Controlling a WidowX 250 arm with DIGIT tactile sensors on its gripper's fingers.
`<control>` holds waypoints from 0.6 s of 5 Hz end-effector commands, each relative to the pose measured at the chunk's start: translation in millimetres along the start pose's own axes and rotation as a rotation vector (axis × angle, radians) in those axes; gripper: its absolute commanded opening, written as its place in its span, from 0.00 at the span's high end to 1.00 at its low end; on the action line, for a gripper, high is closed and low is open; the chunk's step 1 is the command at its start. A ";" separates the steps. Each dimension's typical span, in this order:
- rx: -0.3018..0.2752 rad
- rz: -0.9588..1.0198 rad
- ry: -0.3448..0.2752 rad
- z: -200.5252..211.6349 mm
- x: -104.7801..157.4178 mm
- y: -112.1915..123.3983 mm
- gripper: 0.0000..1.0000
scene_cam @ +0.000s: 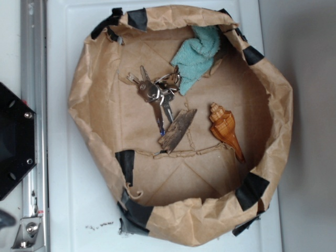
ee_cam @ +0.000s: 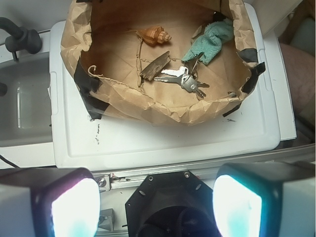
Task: Grab the silver keys.
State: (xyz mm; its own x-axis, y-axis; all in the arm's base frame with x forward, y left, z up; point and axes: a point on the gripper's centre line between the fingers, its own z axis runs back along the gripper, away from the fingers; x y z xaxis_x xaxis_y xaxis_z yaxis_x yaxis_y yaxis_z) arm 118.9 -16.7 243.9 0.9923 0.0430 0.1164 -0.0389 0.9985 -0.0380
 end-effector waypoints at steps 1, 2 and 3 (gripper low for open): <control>0.000 0.000 0.000 0.0 0.0 0.0 0.00; 0.007 0.069 -0.028 -16.5 48.8 8.1 0.00; 0.007 0.141 -0.034 -32.6 80.9 19.3 0.00</control>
State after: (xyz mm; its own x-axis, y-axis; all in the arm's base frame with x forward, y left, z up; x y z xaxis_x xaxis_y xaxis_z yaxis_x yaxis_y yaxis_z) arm 197.7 -0.9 208.7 0.9807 0.1664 0.1023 -0.1630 0.9858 -0.0403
